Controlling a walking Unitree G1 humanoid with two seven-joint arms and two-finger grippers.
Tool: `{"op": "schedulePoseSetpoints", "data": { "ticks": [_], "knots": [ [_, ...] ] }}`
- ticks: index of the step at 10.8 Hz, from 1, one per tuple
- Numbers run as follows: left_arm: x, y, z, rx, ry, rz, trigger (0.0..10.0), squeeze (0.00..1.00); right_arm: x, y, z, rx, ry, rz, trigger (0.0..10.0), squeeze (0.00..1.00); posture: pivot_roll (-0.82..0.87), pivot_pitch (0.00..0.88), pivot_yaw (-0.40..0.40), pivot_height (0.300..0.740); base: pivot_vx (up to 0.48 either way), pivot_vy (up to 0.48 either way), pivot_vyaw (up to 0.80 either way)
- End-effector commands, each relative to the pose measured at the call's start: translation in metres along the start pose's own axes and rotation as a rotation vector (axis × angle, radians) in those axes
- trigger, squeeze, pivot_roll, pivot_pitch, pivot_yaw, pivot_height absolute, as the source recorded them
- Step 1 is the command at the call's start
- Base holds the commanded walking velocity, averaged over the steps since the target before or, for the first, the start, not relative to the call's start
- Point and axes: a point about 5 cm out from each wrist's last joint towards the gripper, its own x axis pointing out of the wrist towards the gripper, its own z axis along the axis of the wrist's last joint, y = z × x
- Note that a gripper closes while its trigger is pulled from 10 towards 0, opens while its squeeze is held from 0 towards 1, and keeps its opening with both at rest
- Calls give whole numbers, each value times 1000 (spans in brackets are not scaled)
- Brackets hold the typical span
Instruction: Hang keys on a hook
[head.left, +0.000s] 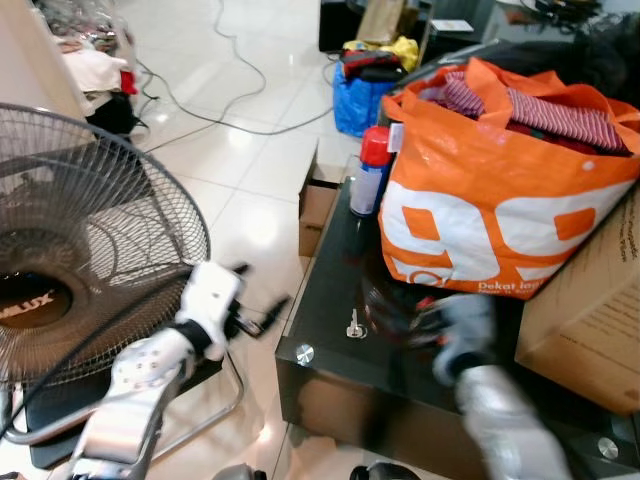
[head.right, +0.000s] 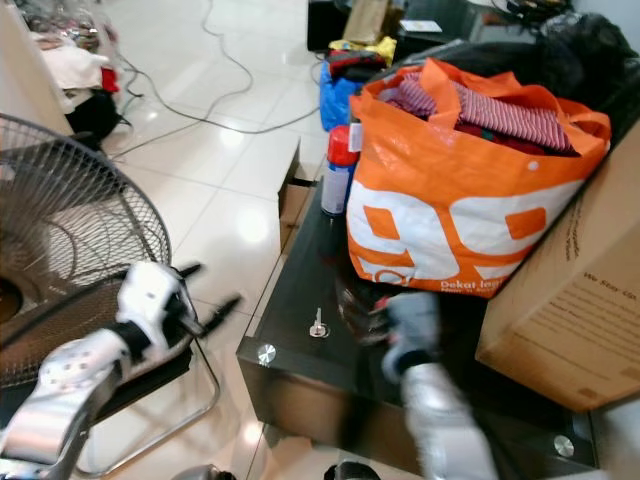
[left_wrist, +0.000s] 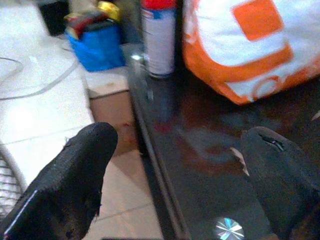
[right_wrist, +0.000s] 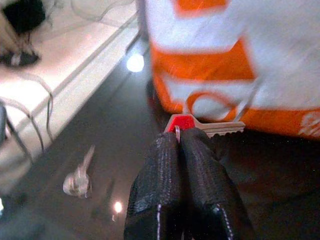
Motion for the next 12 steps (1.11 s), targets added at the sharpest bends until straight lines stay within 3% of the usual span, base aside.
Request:
{"op": "schedulePoseSetpoints", "data": {
  "ticks": [1, 3, 5, 8, 9, 10, 11, 12],
  "knots": [
    [-1, -2, 5, 3, -14, 28, 10000, 0, -5, -3, 9, 35, -21, 2, 0, 0, -38, 0, -31, 740, 0, 0, 0],
    [-1, 3, 20, 9, -69, 116, 10000, 0, -22, 5, 36, 135, -106, 41, 0, 0, -40, 0, -30, 740, 0, 0, 0],
    [-2, 3, 27, 20, -91, 153, 10000, 0, -32, 5, 46, 179, -133, 17, 0, 0, -40, 0, -27, 740, 0, 0, 0],
    [0, 0, 27, 7, -90, 209, 10000, 0, -24, 8, 49, 171, -93, 1, 0, 0, -6, 0, -62, 740, 0, 0, 0],
    [-1, 2, 22, 31, -60, 197, 10000, 0, -15, 13, 47, 123, -50, 35, 0, 0, -3, 0, -64, 740, 0, 0, 0],
    [0, 5, 11, 127, 15, 136, 10000, 0, 2, 21, 21, -288, 130, 132, 0, 0, 9, 0, -65, 740, 0, 0, 0],
    [-2, 9, 8, 156, 44, 104, 10000, 0, 8, 27, 18, -263, 160, 150, 0, 0, 20, 0, -60, 740, 0, 0, 0],
    [-5, 13, 5, 184, 82, 60, 10000, 0, 11, 25, 9, -325, 235, 179, 0, 0, 32, 0, -65, 740, 0, 0, 0]
  ]
}}
